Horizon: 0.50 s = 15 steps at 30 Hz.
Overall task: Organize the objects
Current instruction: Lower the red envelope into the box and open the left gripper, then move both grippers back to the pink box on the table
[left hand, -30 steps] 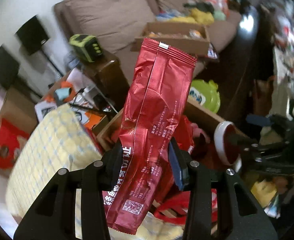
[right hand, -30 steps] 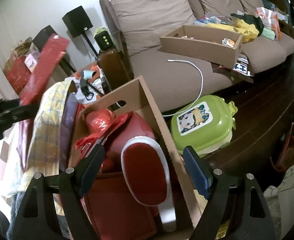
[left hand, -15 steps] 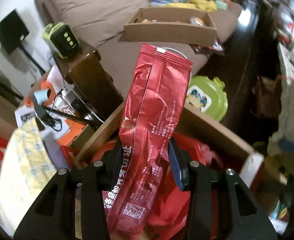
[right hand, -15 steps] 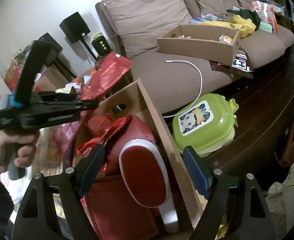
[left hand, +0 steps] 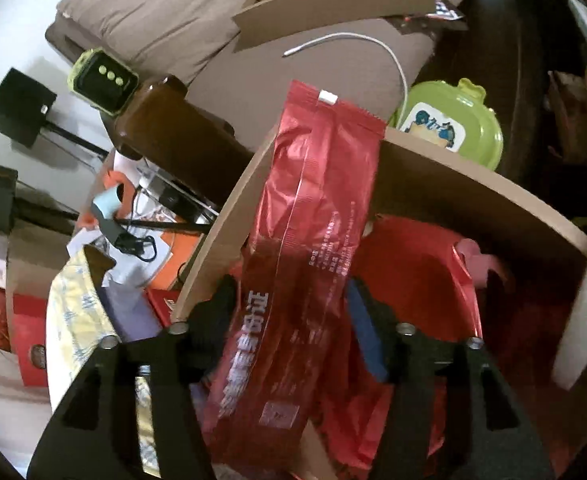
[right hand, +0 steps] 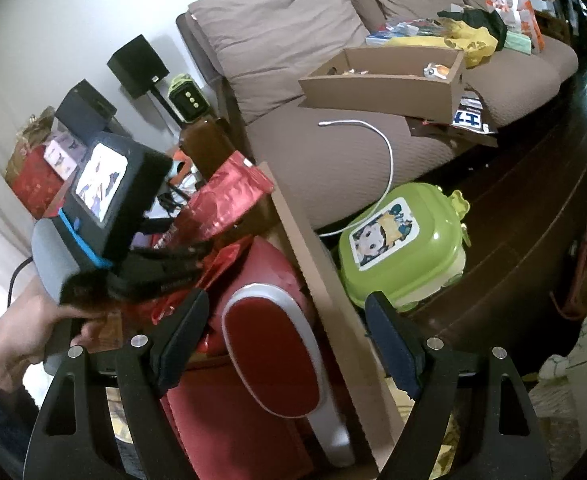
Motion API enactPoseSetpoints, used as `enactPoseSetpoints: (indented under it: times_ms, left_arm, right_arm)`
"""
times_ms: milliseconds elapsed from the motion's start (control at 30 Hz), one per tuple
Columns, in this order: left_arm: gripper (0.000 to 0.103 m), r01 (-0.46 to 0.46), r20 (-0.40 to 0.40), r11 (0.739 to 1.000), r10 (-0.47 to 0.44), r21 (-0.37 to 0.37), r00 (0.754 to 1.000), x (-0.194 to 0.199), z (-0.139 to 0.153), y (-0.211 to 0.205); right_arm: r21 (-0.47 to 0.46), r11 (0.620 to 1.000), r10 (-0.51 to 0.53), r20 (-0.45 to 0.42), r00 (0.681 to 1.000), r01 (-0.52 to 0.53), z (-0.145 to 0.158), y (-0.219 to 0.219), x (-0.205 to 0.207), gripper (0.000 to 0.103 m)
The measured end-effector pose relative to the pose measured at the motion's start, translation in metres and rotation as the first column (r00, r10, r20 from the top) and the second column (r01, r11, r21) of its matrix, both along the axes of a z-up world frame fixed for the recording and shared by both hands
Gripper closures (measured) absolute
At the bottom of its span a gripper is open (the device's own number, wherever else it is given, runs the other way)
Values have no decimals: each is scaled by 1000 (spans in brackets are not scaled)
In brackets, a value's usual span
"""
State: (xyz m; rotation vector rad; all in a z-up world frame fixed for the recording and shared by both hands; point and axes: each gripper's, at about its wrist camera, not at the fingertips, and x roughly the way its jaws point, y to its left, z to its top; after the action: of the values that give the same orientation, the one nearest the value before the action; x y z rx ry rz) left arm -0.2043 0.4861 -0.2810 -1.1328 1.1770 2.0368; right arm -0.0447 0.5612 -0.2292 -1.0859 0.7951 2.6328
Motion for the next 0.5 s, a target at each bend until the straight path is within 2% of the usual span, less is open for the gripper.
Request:
enactPoseSetpoints:
  times_ms: [33, 67, 100, 200, 267, 333, 400, 433, 467, 500]
  left_arm:
    - [12, -8, -1, 1000, 8, 28, 1000, 2, 6, -2]
    - [4, -14, 4, 998, 14, 54, 1000, 3, 12, -4]
    - [0, -21, 12, 996, 20, 84, 1000, 5, 18, -5]
    - [0, -8, 83, 988, -5, 157, 997, 14, 41, -10]
    - [0, 27, 62, 983, -39, 179, 997, 24, 59, -14]
    - [0, 52, -3, 970, -53, 237, 999, 38, 86, -26]
    - [0, 61, -51, 936, -46, 346, 998, 54, 126, -50]
    - [0, 63, -58, 924, -45, 377, 997, 58, 138, -59]
    - [0, 72, -75, 898, -43, 435, 996, 68, 160, -80]
    - [0, 76, -87, 886, -40, 458, 995, 72, 171, -89]
  right_arm:
    - [1, 1000, 0, -1, 1000, 0, 0, 0, 0, 21]
    - [2, 1000, 1, -2, 1000, -1, 0, 0, 0, 21]
    - [4, 1000, 4, 0, 1000, -4, 0, 0, -1, 21]
    - [13, 1000, 10, 25, 1000, -11, -4, -1, -2, 21]
    - [18, 1000, 10, 37, 999, -11, -6, -1, -2, 21]
    - [9, 1000, 2, 35, 999, -2, -7, 2, -1, 21]
    - [6, 1000, -13, 24, 1000, 13, -4, 4, 1, 21]
    - [7, 1000, -17, 20, 1000, 17, -3, 5, 2, 21]
    - [7, 1000, -18, 17, 1000, 18, -2, 5, 2, 21]
    - [4, 1000, -19, 15, 1000, 19, -2, 6, 3, 21]
